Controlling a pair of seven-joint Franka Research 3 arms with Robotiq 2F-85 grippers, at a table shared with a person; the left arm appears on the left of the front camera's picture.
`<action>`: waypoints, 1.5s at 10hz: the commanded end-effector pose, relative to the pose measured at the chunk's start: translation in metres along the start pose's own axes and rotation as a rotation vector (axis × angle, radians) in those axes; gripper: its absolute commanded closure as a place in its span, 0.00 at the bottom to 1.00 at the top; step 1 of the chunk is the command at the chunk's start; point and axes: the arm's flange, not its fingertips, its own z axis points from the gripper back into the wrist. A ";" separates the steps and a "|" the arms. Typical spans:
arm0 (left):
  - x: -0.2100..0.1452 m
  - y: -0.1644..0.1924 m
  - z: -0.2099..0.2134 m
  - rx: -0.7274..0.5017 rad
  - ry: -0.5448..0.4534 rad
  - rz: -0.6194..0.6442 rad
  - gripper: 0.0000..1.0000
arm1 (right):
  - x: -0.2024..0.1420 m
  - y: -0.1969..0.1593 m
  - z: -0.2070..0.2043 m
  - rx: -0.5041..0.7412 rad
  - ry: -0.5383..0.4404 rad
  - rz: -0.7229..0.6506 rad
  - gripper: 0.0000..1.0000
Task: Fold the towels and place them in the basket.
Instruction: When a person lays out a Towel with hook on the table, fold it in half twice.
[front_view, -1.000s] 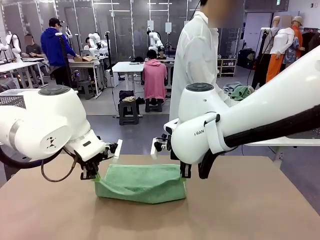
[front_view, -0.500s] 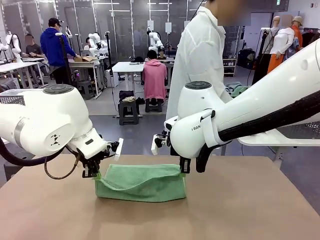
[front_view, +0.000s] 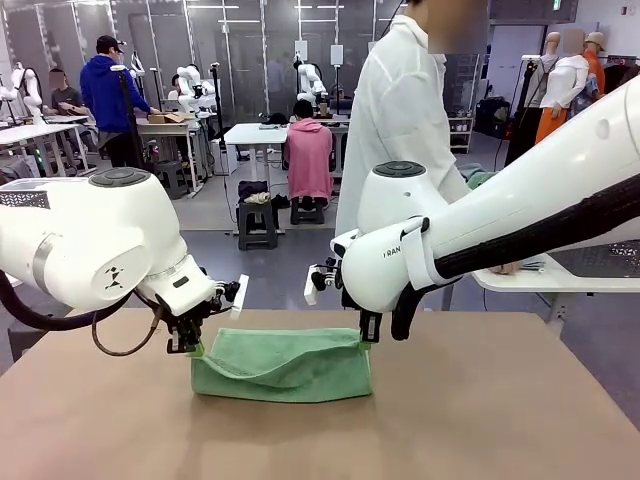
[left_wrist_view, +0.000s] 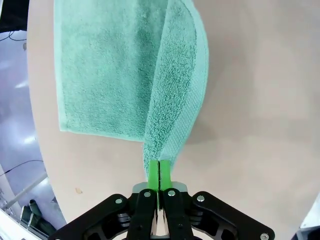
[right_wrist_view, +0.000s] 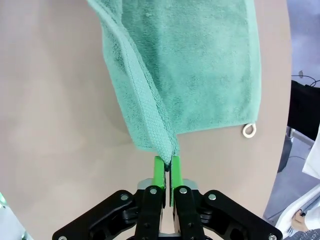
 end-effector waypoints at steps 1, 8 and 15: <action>0.003 0.022 0.004 0.005 0.018 -0.023 0.99 | 0.005 -0.026 -0.004 0.010 -0.044 0.019 0.94; 0.004 0.122 -0.020 0.028 -0.006 -0.011 0.99 | 0.016 -0.116 -0.037 0.010 0.012 -0.060 0.94; 0.001 0.157 -0.068 -0.071 -0.014 0.019 0.99 | 0.000 -0.151 -0.079 0.071 0.015 -0.118 0.94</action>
